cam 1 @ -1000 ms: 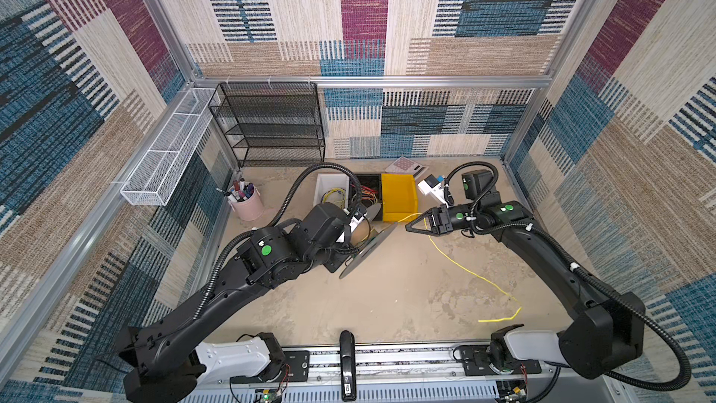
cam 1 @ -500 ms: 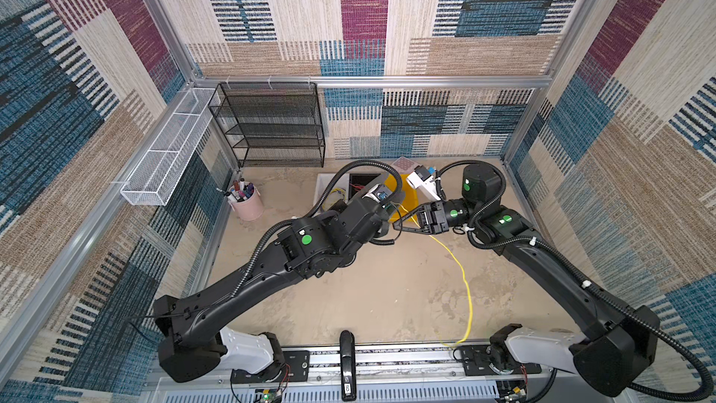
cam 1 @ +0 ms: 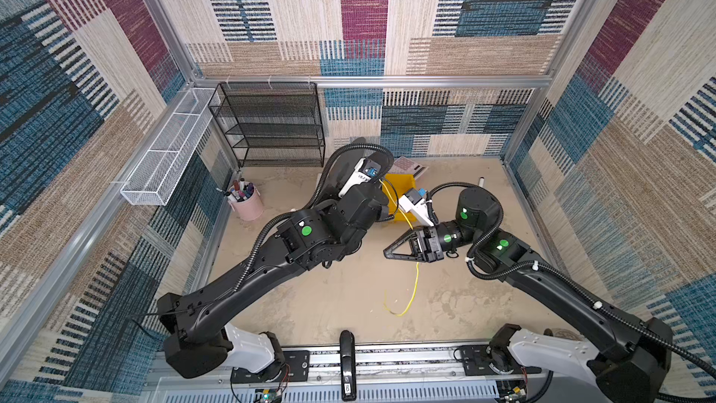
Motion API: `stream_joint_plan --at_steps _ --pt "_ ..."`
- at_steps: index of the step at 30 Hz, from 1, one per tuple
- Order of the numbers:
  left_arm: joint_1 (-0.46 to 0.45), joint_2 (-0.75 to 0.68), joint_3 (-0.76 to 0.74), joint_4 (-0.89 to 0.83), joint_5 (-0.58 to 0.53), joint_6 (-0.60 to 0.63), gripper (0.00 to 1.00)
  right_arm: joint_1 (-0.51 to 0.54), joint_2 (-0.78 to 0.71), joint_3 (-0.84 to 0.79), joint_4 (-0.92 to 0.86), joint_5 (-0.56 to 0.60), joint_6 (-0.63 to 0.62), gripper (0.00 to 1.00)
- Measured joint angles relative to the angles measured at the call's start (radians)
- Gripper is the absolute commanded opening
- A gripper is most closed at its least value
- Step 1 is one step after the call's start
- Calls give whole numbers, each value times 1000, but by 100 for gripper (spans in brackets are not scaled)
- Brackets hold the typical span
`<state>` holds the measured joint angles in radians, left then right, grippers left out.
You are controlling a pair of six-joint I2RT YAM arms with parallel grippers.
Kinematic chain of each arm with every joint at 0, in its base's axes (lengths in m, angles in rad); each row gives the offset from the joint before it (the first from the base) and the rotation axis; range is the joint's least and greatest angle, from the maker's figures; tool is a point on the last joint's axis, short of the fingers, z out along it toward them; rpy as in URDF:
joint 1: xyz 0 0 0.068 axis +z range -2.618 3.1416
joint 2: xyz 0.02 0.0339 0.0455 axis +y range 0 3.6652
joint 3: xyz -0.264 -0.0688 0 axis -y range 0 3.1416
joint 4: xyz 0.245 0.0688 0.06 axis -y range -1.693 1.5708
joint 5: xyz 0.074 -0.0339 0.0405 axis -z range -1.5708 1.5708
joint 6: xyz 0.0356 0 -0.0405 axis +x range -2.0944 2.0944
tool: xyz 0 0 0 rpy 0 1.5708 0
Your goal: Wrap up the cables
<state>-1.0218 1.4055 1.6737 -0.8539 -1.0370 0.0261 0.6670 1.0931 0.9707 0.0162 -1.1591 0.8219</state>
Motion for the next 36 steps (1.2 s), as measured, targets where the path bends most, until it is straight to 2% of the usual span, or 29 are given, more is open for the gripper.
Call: stream_joint_plan --at_steps 5,9,13,16,19,22,26,30,36 --pt "4 5 18 -7 -14 -39 0 10 -31 -40 36 43 14 16" --pt "23 24 55 -32 -13 -84 0 26 -53 -61 46 79 14 0" --pt "35 52 92 -57 5 -151 0 75 -70 -42 55 123 17 0" --pt "68 68 127 -57 34 -217 0 161 -48 19 47 161 -2 0" --pt "113 64 137 -54 130 -288 0 246 -24 11 50 193 -37 0" --pt "177 37 122 -63 290 -376 0 289 2 -69 80 254 -51 0" --pt "261 -13 69 -70 513 -476 0 305 48 -153 113 301 -97 0" --pt "346 -75 12 -55 715 -592 0 310 101 -171 56 366 -208 0" --pt "444 -150 -60 -34 925 -694 0 310 149 -173 -50 496 -343 0"
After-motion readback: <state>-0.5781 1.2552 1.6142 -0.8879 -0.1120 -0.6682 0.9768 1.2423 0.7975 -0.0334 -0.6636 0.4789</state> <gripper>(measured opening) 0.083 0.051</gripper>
